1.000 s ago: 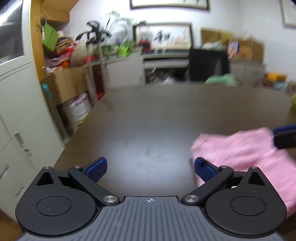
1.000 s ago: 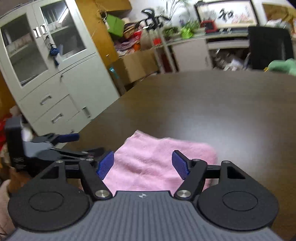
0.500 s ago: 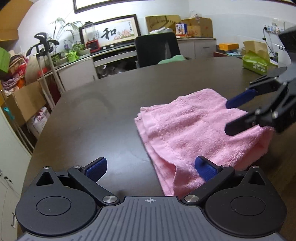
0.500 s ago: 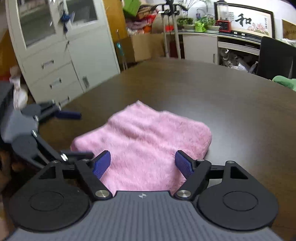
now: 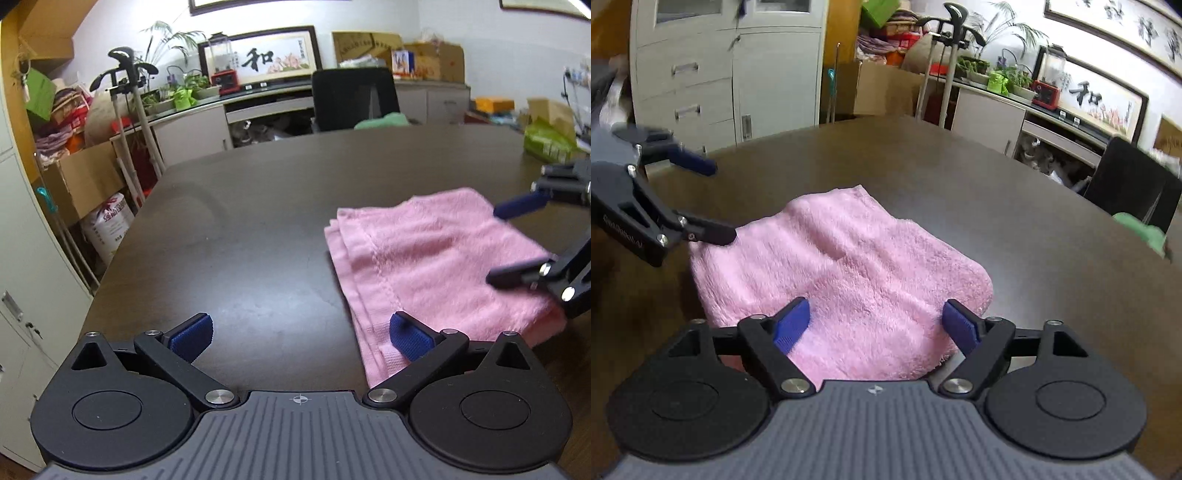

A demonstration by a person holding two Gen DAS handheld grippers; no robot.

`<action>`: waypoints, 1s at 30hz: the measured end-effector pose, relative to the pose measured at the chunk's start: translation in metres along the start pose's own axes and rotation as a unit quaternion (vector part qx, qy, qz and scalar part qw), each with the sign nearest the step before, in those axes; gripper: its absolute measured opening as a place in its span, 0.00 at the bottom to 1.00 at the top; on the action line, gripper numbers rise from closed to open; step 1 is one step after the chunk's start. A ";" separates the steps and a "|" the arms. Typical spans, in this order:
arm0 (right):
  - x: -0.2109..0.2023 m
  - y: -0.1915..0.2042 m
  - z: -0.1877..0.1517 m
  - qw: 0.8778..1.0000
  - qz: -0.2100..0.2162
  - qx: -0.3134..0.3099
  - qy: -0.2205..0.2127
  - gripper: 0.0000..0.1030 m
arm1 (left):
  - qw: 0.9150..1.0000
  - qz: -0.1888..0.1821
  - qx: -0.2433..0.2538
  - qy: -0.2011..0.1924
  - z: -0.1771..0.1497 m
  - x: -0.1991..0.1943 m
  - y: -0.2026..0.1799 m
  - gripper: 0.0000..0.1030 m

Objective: Fold towel

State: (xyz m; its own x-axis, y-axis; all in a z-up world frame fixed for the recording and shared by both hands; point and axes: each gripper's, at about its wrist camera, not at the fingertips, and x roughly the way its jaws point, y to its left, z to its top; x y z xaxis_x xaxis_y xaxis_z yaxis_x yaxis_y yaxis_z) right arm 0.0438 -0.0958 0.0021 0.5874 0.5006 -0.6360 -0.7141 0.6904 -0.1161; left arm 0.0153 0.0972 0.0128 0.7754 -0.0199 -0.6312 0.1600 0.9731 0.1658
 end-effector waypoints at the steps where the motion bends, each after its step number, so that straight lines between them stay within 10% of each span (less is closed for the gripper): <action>1: -0.005 0.000 0.001 1.000 -0.001 0.002 -0.010 0.80 | 1.000 0.001 0.003 0.001 0.000 0.000 0.000 1.00; 14: -0.015 0.028 -0.020 0.991 0.105 -0.076 0.014 0.86 | 1.000 -0.007 -0.005 0.009 -0.006 0.002 0.007 1.00; 22: -0.058 0.005 -0.020 0.983 0.177 0.006 -0.050 0.86 | 1.000 -0.005 -0.007 0.009 -0.006 0.001 0.007 1.00; 30: -0.050 0.006 -0.029 0.977 0.212 0.016 0.016 0.86 | 1.000 -0.011 -0.012 0.011 -0.006 0.002 0.010 1.00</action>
State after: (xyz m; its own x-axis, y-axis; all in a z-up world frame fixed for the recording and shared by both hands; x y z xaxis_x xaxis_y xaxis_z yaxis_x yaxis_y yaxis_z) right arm -0.0006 -0.1315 0.0110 0.2289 0.7292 -0.6449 -0.8783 0.4404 0.1862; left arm 0.0145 0.1079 0.0086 0.7587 -0.0363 -0.6505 0.1610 0.9779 0.1332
